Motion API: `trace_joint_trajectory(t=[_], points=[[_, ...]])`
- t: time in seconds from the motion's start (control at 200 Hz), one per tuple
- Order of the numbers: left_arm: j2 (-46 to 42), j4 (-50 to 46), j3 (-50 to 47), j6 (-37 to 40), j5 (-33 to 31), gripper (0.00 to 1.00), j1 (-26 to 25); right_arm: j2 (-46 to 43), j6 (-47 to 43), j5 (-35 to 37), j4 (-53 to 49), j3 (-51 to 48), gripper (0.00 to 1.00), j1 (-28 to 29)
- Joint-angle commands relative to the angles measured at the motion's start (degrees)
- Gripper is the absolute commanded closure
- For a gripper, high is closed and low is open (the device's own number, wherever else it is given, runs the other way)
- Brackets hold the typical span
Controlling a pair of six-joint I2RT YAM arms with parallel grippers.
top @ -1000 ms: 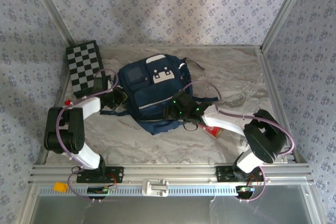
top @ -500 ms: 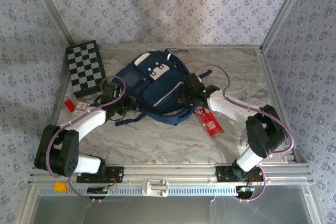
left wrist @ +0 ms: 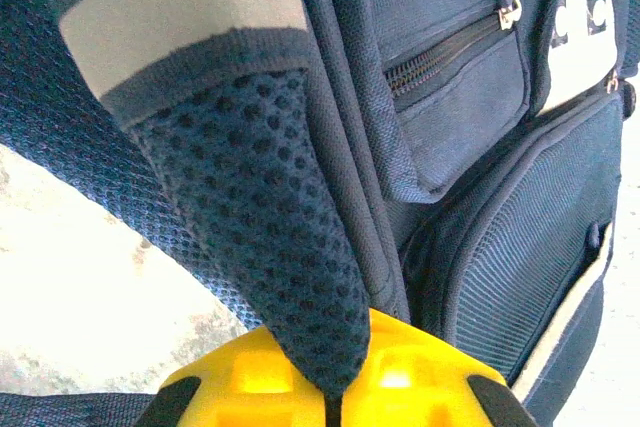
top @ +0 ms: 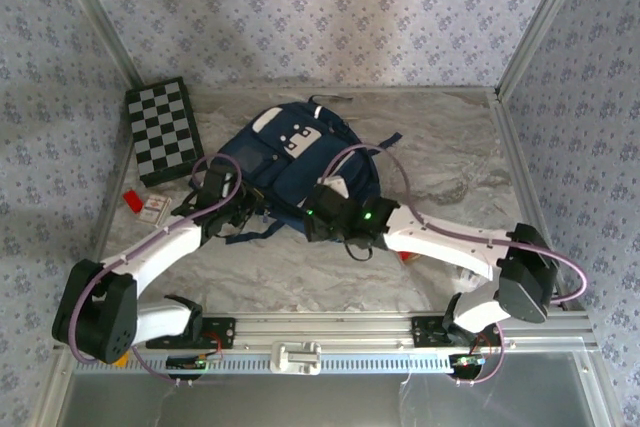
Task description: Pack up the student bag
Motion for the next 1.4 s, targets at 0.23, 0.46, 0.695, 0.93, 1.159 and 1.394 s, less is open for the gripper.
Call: trace_joint_trajectory(t=[0.23,0.46,0.695,0.93,1.159,1.394], points=[[-4.30,3.08,-0.20,-3.03,1.84,1.00,-2.75,13.71,4.35,1.00,6.96,7.98,0.42,4.19],[-4.40,5.19,-0.80,-4.76,3.34,1.00,-2.97,16.56,3.85,-0.44,17.80,8.40,0.53,4.75],[-3.99,6.56,-0.96,-7.31,6.02,1.00,-3.22,18.94,9.16,2.36,23.07,6.98,0.54,5.79],[-5.72,6.85,-2.34,-9.38,6.86,1.00,-3.84,22.10,14.20,4.76,19.81,9.95,0.57,1.81],[-6.78,6.68,-2.65,-9.87,7.76,1.00,-4.99,19.19,12.18,7.64,19.40,7.96,0.64,2.67],[-6.61,7.91,-1.88,-10.73,8.30,1.00,-6.23,21.55,9.55,5.05,20.55,10.82,0.62,1.66]])
